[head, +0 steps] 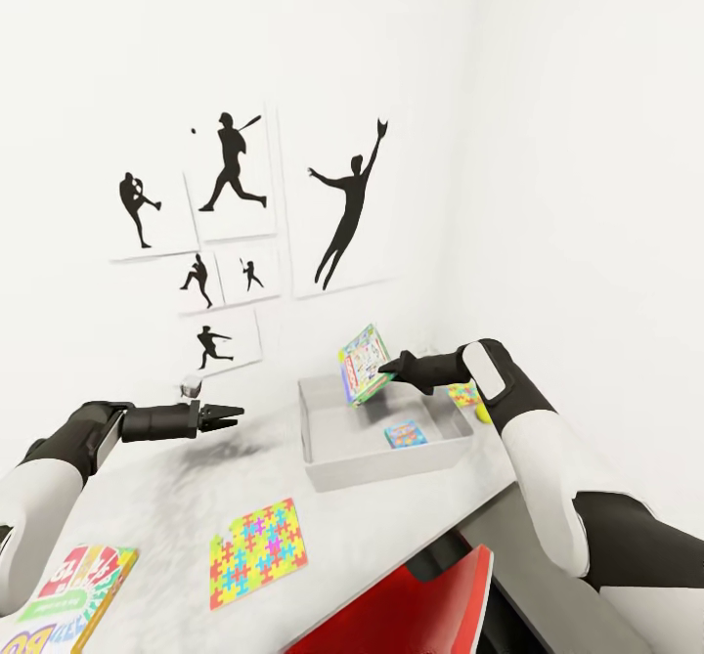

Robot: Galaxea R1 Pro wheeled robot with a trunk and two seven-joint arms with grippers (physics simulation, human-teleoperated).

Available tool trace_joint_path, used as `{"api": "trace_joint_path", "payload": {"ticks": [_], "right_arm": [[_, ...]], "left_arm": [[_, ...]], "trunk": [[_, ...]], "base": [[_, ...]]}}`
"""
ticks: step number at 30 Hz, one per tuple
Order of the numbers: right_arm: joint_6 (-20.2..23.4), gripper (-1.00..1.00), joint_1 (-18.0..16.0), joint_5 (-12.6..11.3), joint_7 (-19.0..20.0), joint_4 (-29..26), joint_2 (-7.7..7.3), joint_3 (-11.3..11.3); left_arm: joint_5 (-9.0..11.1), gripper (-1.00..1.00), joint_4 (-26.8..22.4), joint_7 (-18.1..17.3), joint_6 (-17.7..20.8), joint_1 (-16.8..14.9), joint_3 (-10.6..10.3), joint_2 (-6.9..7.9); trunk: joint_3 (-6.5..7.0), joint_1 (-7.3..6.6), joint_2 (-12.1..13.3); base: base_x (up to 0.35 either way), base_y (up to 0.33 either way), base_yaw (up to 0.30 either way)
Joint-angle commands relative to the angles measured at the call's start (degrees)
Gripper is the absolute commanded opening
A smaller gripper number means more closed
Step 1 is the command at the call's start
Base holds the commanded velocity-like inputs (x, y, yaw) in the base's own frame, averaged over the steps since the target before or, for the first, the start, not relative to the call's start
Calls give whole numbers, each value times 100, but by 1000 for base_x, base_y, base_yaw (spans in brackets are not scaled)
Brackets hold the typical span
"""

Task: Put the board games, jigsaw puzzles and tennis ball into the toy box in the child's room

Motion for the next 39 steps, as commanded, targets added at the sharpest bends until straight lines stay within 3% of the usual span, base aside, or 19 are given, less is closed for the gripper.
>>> {"api": "trace_joint_path", "payload": {"ticks": [1, 12, 16, 24, 31, 39], "right_arm": [[28, -100, -6, 54, 46, -1, 6, -34], [3, -100, -6, 112, 48, -23, 6, -6], [-186, -100, -6, 106, 53, -19, 12, 1], [-318, -100, -11, 103, 54, -3, 231, 17], [-334, -100, -15, 90, 48, -1, 264, 406], [-342, -100, -15, 98, 53, 170, 261, 501]], "left_arm": [[-61, 100, -2, -42, 60, -7, 38, -4], [-61, 100, -2, -42, 52, -9, 75, 4], [-61, 100, -2, -42, 52, -9, 79, 5], [-61, 100, -3, -42, 52, -8, 82, 5], [-61, 100, -2, -42, 52, -9, 82, 2], [-61, 100, -3, -42, 52, -8, 82, -4]], "trunk": [[-24, 4, -15], [-127, 4, -15], [-165, 4, -15], [-241, 4, -15], [-307, 4, -15], [-382, 4, -15]], "base": [[0, 0, 0], [0, 0, 0], [0, 0, 0], [0, 0, 0], [0, 0, 0], [0, 0, 0]]}}
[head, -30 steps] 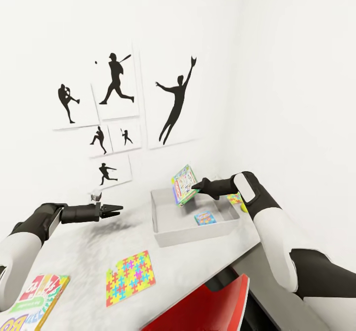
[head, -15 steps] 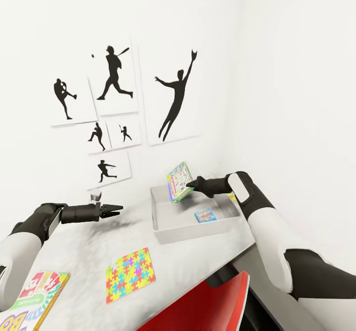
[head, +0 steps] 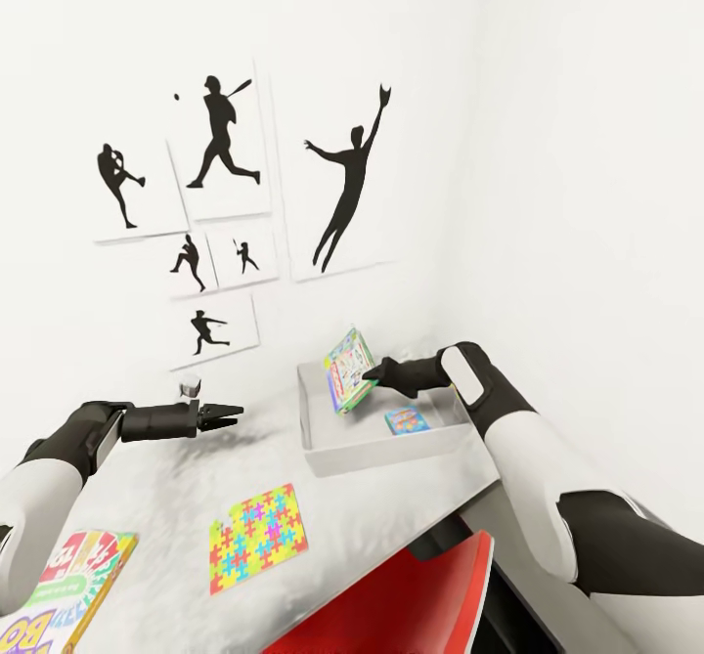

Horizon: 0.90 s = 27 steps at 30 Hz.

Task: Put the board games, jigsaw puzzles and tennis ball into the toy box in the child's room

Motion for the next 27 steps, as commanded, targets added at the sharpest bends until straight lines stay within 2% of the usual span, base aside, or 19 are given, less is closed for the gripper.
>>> {"api": "trace_joint_path", "payload": {"ticks": [1, 16, 23, 27], "right_arm": [[12, -100, -6, 47, 54, 4, -1, 3], [-88, -100, 3, 50, 107, 37, -50, 6], [-108, -100, 4, 58, 116, 37, -20, 13], [-349, -100, 0, 54, 121, 37, -13, 15]], "left_arm": [[-61, 100, -4, -42, 60, -6, 38, -4], [-61, 100, -2, -42, 63, -4, 38, -9], [-61, 100, -2, -42, 62, -7, 38, -7], [-61, 100, -3, -42, 64, -7, 38, -5]], "trunk": [[-23, 3, -14], [-164, 3, -14], [-230, 3, -14], [-268, 3, -14]], "base": [[0, 0, 0], [0, 0, 0], [0, 0, 0], [0, 0, 0]]}}
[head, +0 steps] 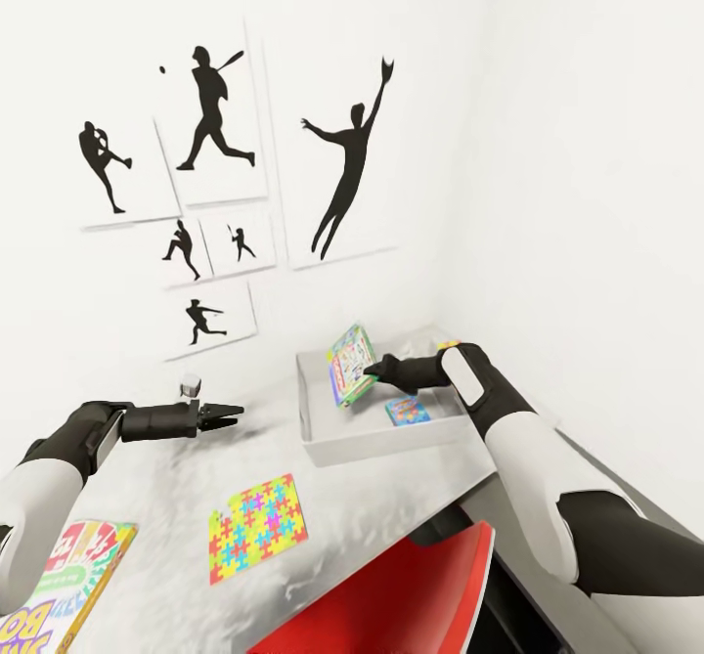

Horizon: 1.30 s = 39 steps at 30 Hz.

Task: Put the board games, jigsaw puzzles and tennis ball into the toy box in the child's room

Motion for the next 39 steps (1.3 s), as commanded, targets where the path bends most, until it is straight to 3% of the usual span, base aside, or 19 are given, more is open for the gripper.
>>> {"api": "trace_joint_path", "payload": {"ticks": [1, 9, 31, 39], "right_arm": [[-99, -100, -7, 56, 56, -1, 0, 7], [-323, -100, -11, 47, 58, -1, 9, 149], [-282, -100, -11, 21, 64, 8, 23, 180], [-275, -100, -11, 5, 73, 8, 162, 175]], "left_arm": [[-61, 100, -4, -42, 59, -6, 38, -4], [-60, 100, -9, -42, 65, -6, 38, -3], [-53, 100, -9, -42, 66, -6, 38, -12], [-53, 100, -9, -42, 66, -6, 38, -12]], "trunk": [[-22, 3, -13], [-98, 3, -13], [-306, 3, -13], [-381, 3, -13]], "base": [[0, 0, 0], [0, 0, 0], [0, 0, 0], [0, 0, 0]]}}
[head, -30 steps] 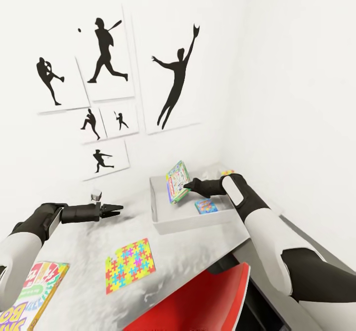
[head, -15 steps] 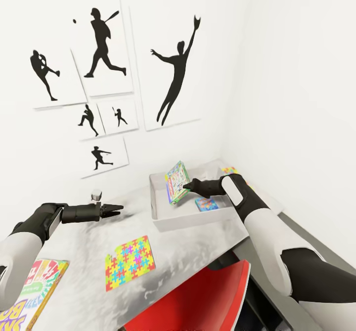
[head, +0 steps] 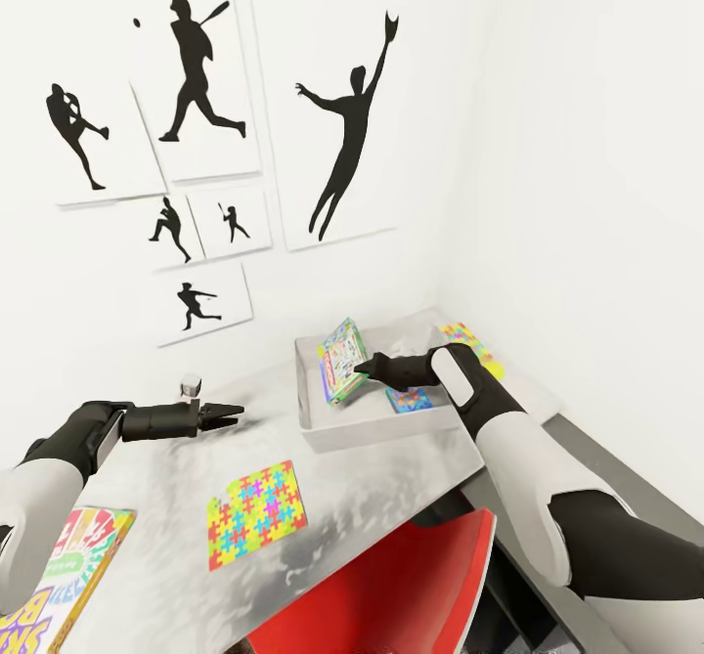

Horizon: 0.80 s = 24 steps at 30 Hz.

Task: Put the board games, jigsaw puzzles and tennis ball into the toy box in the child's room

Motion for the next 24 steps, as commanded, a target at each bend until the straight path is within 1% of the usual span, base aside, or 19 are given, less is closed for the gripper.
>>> {"api": "trace_joint_path", "payload": {"ticks": [1, 20, 24], "right_arm": [[13, -100, -6, 48, 44, -2, 4, 1], [4, -100, -6, 39, 44, -2, 23, -2], [-8, -100, -6, 40, 44, -9, 23, -2]], "left_arm": [[-60, 100, -2, -42, 60, -5, 37, -4], [-59, 100, -2, -42, 60, -5, 37, -4], [-59, 100, -2, -42, 61, -5, 37, -5]], "trunk": [[-21, 3, -13], [-200, 3, -13], [-216, 3, -13]], "base": [[0, 0, 0], [0, 0, 0], [0, 0, 0]]}}
